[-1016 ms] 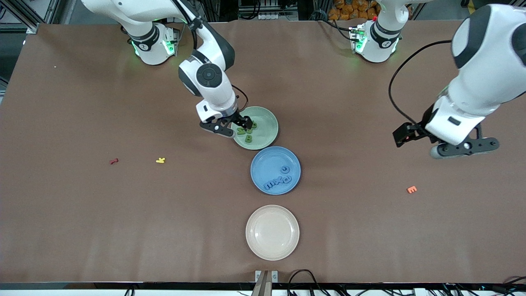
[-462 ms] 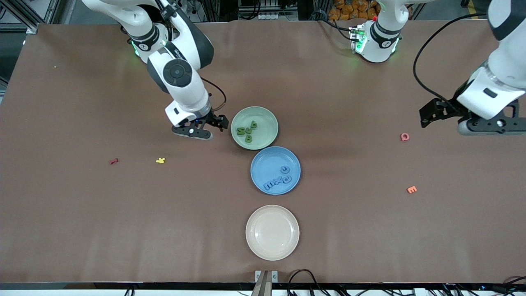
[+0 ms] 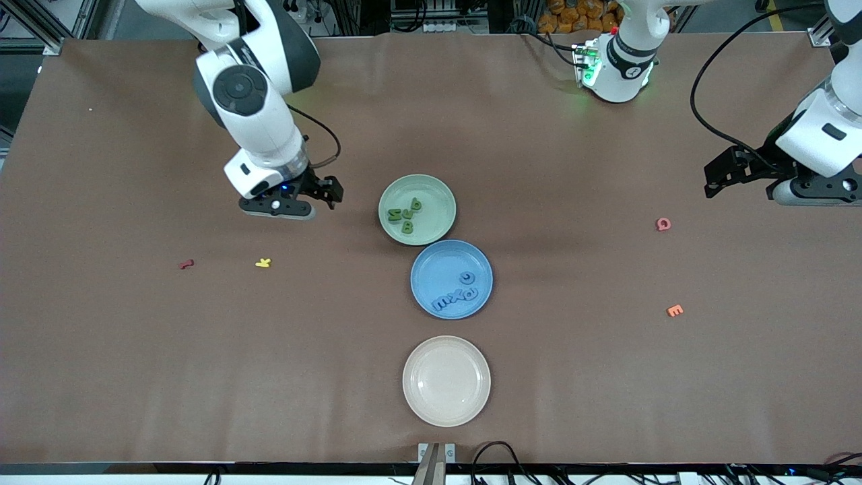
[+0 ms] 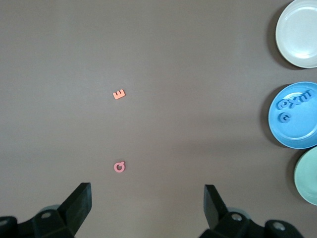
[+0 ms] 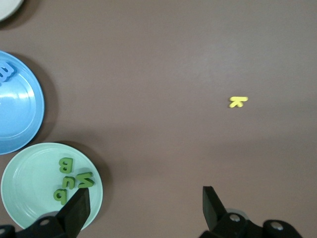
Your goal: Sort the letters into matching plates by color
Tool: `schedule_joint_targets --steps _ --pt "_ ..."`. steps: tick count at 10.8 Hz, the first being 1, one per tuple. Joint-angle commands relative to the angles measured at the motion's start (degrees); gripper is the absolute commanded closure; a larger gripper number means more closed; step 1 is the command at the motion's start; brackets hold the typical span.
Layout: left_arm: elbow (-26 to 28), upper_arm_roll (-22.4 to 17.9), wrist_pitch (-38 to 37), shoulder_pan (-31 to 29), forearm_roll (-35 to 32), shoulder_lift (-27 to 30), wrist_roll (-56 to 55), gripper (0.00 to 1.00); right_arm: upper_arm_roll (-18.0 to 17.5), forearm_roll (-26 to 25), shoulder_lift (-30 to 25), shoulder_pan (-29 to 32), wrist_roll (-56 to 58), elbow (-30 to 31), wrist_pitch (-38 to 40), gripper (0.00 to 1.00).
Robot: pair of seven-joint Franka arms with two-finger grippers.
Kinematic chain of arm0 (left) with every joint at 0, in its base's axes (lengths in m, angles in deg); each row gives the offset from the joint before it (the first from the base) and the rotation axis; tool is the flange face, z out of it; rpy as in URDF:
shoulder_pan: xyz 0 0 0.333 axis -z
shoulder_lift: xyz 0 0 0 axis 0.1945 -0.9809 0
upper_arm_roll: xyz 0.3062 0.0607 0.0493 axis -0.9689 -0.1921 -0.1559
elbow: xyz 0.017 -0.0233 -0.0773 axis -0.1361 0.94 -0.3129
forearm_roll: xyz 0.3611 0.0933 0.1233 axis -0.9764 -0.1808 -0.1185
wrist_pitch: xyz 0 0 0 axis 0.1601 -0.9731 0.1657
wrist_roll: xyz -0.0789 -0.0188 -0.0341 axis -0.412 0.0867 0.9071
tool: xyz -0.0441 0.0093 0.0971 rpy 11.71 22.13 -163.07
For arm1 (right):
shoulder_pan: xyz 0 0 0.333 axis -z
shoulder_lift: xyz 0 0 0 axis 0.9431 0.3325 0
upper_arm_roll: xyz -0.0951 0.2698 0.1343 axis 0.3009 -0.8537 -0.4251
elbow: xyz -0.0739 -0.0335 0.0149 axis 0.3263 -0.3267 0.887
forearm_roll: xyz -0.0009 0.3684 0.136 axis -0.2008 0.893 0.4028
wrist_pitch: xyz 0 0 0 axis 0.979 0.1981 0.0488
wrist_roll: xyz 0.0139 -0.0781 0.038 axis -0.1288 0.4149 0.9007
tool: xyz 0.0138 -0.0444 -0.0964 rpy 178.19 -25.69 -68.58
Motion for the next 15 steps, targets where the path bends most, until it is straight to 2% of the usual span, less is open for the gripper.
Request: schedule_joint_targets --steps 1,5,7,9,10,12,15 --pt "-0.46 -1.40 -1.18 -0.10 2.48 0.38 1.17 0.00 -0.06 -0.14 -2.47 4.45 11.79 -6.38 11.81 0.00" --pt "-4.24 -1.40 -3.38 -0.10 1.86 -1.90 1.26 0.00 3.36 -0.13 -7.12 5.26 20.16 -7.53 13.69 0.00" --pt "-5.73 -1.83 -3.47 -0.10 1.78 -2.08 1.26 0.00 6.87 -0.13 -7.57 5.35 28.42 -11.56 17.53 0.00" --pt "-5.74 -2.27 -3.47 -0.10 1.78 -2.17 1.26 0.00 12.13 0.04 -7.66 5.53 29.15 -14.38 19.76 0.00" --pt "-5.74 -2.27 -3.47 -0.10 1.69 -2.08 2.65 0.00 13.38 2.13 -8.27 5.53 29.94 -15.44 20.54 0.00" --pt "-5.83 -3.06 -3.38 0.07 1.60 -2.17 6.08 0.00 13.57 8.80 -8.36 9.20 33.71 -19.65 24.83 0.00" --pt "-5.74 -2.98 -3.38 0.07 0.72 -2.17 6.18 0.00 14.27 5.95 -7.93 10.27 36.54 -18.70 23.72 0.00"
